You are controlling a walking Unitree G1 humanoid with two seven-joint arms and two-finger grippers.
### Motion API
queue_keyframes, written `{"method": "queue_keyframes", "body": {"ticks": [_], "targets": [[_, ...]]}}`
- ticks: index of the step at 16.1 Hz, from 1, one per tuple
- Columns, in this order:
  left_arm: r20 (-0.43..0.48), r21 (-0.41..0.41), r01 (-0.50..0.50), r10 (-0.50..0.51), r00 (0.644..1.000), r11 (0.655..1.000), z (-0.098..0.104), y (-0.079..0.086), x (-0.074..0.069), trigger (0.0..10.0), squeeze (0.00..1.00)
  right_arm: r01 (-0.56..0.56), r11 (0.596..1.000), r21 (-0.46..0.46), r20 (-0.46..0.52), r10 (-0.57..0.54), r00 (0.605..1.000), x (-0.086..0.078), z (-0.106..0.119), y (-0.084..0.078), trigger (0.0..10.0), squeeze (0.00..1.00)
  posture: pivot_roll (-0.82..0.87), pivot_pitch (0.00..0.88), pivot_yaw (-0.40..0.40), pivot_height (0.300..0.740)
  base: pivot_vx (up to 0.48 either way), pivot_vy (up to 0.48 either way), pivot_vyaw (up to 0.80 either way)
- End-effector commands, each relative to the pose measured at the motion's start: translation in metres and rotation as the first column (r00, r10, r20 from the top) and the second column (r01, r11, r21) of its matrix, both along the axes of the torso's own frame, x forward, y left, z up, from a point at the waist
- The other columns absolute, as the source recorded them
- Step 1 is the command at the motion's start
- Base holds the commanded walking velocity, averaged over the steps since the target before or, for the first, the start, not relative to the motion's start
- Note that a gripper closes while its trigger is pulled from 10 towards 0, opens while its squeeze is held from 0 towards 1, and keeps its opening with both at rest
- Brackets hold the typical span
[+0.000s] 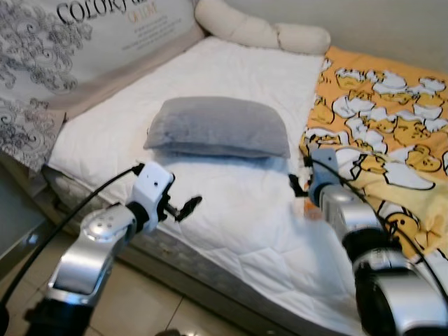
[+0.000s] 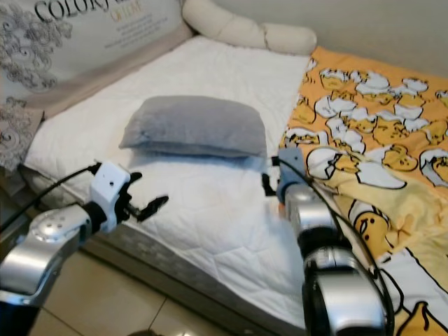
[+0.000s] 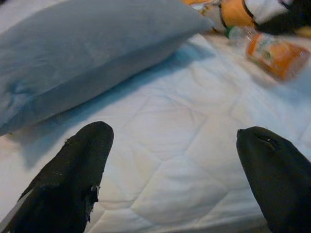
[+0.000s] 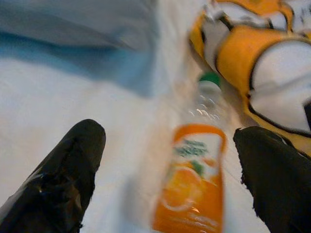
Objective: Clean up the room
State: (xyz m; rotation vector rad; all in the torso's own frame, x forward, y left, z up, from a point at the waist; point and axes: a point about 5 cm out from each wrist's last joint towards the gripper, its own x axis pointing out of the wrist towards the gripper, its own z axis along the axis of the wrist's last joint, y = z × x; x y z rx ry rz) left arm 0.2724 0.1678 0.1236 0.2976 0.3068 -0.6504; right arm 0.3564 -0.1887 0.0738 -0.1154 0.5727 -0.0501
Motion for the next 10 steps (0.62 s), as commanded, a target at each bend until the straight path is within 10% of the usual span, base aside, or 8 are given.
{"method": "queue_keyframes", "body": {"ticks": [1,10], "targets": [[0.022,0.016,0.061,-0.061,0.998,0.998,0.011,-0.004,0.003,10.0,0.0,0.048,0.999,-0.005,0.015,-0.047,0.999,0.006,0.008,-0.009,10.0,0.0,0.0,0.0,-0.009,0.74,0.0,0.0,0.0],[-0.038,0.085,0.27,-0.268,0.963,0.959,0.027,-0.007,-0.017,10.0,0.0,0.153,0.986,0.06,-0.049,-0.151,0.987,0.0,-0.002,-0.03,10.0,0.0,0.05,0.003,-0.014,0.74,0.0,0.0,0.0]]}}
